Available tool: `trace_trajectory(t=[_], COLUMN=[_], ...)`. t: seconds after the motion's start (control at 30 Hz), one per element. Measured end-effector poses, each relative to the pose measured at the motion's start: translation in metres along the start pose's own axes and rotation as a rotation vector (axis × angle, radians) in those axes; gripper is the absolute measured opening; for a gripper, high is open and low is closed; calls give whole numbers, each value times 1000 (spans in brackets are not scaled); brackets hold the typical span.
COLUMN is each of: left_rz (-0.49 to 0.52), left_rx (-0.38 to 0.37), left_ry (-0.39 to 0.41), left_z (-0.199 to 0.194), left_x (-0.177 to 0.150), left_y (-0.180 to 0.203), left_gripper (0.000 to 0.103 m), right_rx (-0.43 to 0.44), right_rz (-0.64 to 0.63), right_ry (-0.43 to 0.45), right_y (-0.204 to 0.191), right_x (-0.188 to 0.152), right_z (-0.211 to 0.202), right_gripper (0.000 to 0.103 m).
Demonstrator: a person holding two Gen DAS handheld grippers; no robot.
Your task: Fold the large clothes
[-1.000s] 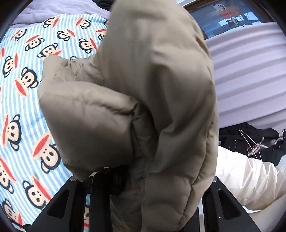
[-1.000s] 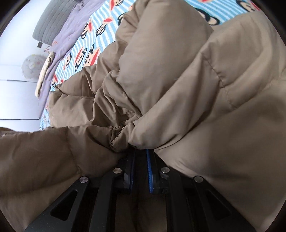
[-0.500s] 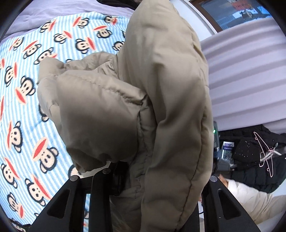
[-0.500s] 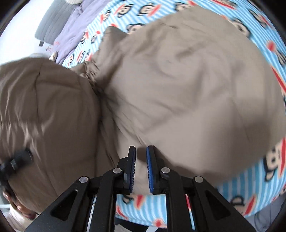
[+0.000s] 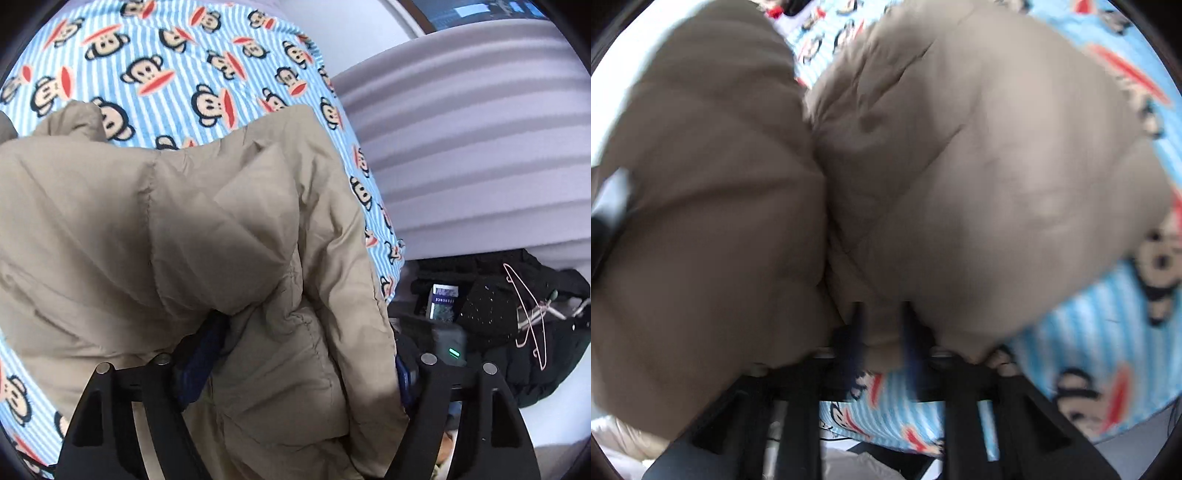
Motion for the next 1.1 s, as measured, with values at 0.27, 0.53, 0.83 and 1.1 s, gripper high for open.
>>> trace_trajectory(t=[0.27,0.53,0.83,1.1], left_rz=[47,99,80,71], left_rx=[101,151,493,609], left_ry=[-72,-4,416,397], left_z=[40,30,-74,-12], left_x=[14,24,28,59], left_y=[15,28,-31,-53], left_gripper=[78,78,78,78], right_rx=[114,49,-245,-365], right_rz=[-57,-63,-142,-195], right_ry=[158,159,153,167], right_y=[-16,-31,-14,5], right_x=[-17,-9,-7,-5], right_z=[-80,-57,-53,-61], right_gripper=[100,99,19,19])
Point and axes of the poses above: each gripper's, at about its wrist camera, not at the fingertips, and z roughly the way its jaws point, y to its right, x to its top, the point moved 4 cm from there along z, roughly the way its jaws point, and after that the axes turned 9 degrees about -z, right-handed, at the moved point
